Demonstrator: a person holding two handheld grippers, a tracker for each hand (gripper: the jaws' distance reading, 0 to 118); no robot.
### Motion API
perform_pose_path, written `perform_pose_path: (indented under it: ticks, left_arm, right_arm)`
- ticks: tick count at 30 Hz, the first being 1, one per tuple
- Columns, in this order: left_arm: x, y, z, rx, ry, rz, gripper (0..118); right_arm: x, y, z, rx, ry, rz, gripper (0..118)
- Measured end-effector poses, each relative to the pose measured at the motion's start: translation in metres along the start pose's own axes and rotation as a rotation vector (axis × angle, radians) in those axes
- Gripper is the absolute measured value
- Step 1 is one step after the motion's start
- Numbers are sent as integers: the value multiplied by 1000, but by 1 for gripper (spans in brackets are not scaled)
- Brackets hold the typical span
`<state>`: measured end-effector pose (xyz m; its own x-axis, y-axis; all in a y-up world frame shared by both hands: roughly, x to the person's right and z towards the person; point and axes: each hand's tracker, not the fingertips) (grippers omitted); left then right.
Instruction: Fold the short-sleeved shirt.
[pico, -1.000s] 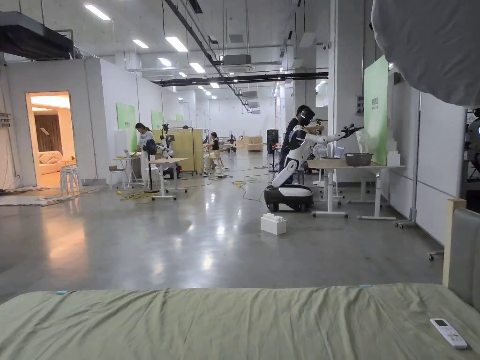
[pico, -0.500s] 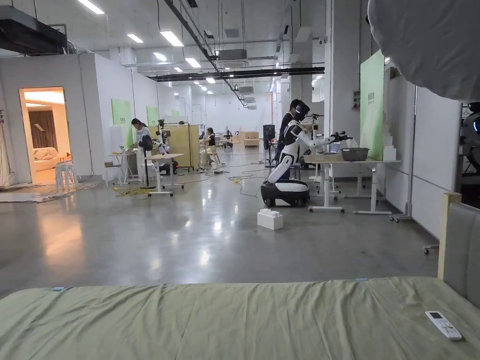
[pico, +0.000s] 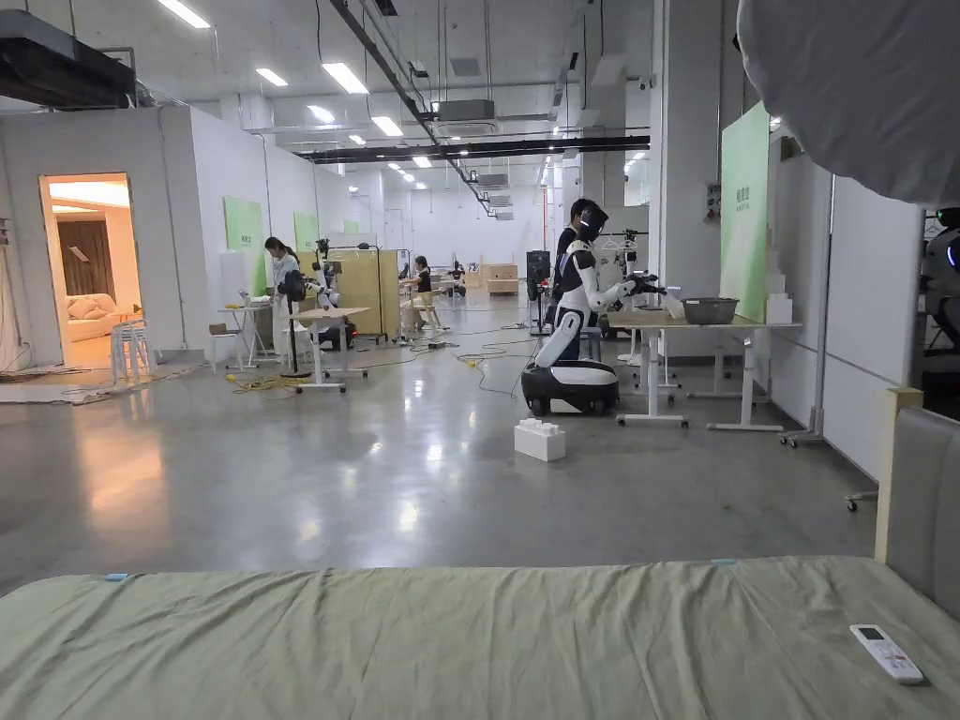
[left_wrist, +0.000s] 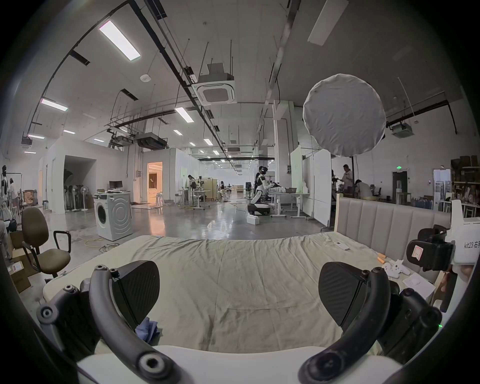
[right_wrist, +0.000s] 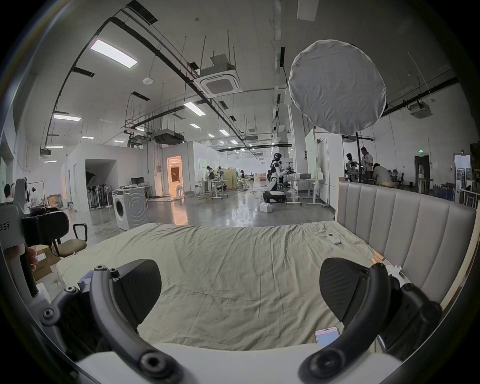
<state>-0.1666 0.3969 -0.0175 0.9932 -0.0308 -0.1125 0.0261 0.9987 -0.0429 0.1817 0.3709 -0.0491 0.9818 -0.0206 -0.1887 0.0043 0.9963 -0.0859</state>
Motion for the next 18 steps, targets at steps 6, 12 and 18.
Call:
perform_pose_path:
  ticks: [6, 12, 18]
  left_arm:
    - [-8, -1, -1, -2, 4, 4, 118]
    - [-8, -1, 0, -11, 9, 11, 118]
    - [-2, 0, 1, -11, 9, 6, 118]
  right_arm:
    - [0, 2, 0, 6, 4, 7, 118]
    - [3, 3, 0, 0, 16, -30, 118]
    - [9, 4, 0, -10, 9, -81, 118]
